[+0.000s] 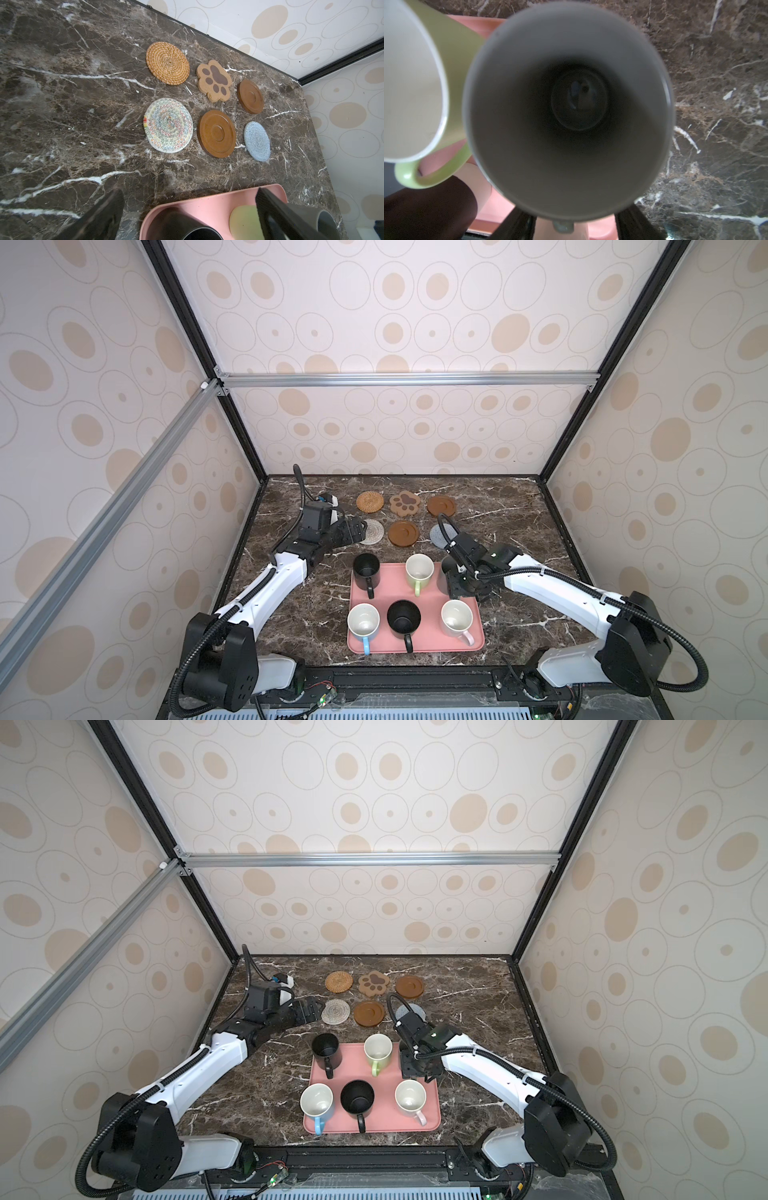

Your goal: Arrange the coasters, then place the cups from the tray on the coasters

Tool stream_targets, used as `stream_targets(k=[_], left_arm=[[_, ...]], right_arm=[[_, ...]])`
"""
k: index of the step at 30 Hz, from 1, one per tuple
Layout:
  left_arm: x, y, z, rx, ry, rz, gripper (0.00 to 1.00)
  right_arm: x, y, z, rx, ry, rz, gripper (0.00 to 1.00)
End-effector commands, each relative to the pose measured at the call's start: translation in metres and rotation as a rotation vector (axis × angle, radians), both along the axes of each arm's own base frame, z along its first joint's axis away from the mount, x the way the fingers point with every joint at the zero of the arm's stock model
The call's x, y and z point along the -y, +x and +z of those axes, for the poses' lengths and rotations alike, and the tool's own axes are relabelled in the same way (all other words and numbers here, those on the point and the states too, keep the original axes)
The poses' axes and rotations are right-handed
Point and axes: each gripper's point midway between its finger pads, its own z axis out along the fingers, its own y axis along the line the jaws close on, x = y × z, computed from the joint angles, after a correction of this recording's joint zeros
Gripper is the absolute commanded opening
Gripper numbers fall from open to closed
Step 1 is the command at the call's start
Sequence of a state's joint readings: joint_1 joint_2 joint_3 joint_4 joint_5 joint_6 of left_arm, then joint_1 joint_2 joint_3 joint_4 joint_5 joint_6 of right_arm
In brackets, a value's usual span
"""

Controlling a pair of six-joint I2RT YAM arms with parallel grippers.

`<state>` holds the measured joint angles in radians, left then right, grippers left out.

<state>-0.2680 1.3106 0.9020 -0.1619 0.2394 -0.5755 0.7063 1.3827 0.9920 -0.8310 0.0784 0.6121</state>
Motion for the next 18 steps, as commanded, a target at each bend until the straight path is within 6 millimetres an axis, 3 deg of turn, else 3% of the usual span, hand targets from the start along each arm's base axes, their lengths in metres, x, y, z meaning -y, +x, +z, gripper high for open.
stream_targets(k=[1,18], left_arm=[[-0.003,-0.001,0.004,0.012,0.012,0.004,1.0],[-0.001,0.002,0.002,0.003,0.013,-0.006,1.0]], right_arm=[[0.007,-0.001,-0.007,0.002,-0.049,-0.003,0.54],[0.01,0.0,-0.02,-0.002,-0.077,0.009,0.27]])
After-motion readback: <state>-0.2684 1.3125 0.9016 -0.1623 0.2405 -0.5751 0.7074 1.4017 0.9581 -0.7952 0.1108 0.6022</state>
